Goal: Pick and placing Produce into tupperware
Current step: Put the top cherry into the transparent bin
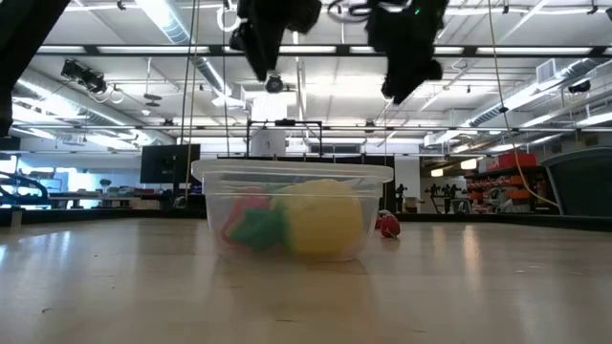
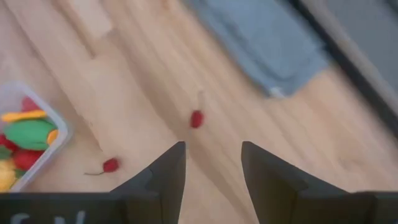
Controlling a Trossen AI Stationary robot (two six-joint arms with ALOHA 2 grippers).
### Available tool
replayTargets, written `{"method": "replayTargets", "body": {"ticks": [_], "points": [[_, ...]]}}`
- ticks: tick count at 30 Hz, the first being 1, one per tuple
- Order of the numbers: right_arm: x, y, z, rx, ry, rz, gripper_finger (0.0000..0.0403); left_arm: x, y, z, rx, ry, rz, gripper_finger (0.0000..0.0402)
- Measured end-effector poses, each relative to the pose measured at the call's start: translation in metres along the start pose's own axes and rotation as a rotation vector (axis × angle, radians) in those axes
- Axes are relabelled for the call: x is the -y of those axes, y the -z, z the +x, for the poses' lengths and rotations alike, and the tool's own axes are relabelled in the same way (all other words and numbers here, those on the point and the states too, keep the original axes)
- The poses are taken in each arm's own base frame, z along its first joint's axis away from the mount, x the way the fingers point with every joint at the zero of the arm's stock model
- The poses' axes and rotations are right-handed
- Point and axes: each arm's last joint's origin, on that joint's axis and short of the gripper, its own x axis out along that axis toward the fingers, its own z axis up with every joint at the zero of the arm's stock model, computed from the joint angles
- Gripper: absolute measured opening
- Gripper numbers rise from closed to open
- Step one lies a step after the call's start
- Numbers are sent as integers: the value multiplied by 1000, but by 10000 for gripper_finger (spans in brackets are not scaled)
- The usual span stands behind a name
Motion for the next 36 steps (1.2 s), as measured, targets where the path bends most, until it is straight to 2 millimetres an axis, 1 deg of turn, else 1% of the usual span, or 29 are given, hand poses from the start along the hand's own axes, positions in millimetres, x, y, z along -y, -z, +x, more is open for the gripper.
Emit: {"method": "replayTargets", "body": {"ticks": [2,4,7,10,14,16,20,25,28,32,36], "points": [[-4,-6,23,-55,-19,-4,164,-9,-4,-20,91,-18,1,173],[-6,-10,45,-109,-11,-1,164,-19,-4,-41,164,-17,5,172],[-7,-13,74,-175,11,5,164,-34,-2,-72,287,-30,-24,169],[-8,-16,95,-208,13,1,164,-50,4,-89,371,-47,-62,165],[-11,-19,122,-232,13,-12,164,-72,20,-108,396,-112,-132,160],[-12,-23,133,-206,7,-17,164,-80,23,-113,415,-128,-173,157],[-13,-28,151,-173,-1,-23,164,-91,30,-123,443,-137,-202,150],[-12,-25,170,-216,8,-27,164,-100,29,-123,441,-148,-223,141],[-11,-23,182,-244,17,-21,164,-101,29,-123,439,-156,-201,137],[-10,-21,191,-260,43,-24,164,-101,29,-123,437,-161,-180,133],[-9,-21,192,-256,67,-29,164,-101,29,-123,436,-161,-171,135]]}}
